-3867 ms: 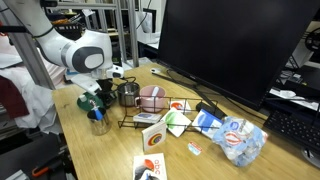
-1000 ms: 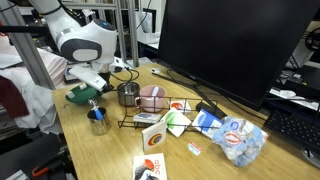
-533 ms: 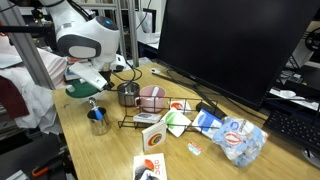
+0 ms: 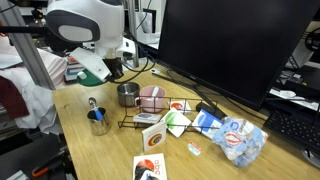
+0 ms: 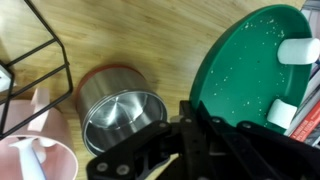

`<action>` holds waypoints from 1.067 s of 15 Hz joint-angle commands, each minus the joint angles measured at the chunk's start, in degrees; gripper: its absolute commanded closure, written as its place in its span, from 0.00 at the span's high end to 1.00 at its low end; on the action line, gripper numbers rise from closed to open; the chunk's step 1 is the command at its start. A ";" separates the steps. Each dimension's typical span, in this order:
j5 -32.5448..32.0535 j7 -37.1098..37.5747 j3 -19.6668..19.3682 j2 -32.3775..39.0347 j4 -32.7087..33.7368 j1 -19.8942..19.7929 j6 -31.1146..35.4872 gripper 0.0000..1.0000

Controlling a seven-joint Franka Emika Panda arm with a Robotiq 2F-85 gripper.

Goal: Move the green plate to the right of the black book rack

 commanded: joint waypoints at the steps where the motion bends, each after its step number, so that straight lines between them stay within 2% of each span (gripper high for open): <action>1: 3.68 -1.46 -4.80 -4.65 -2.76 2.28 -3.17 0.02; 6: 6.85 -2.79 -8.40 -7.84 -5.11 3.87 -4.86 0.02; 7: 4.48 -0.82 -8.24 -5.77 -4.08 3.88 -3.13 0.08; 15: 4.59 -0.78 -8.65 -6.78 -4.65 4.49 -3.54 0.08; 16: 4.59 -0.78 -8.65 -6.78 -4.65 4.49 -3.55 0.02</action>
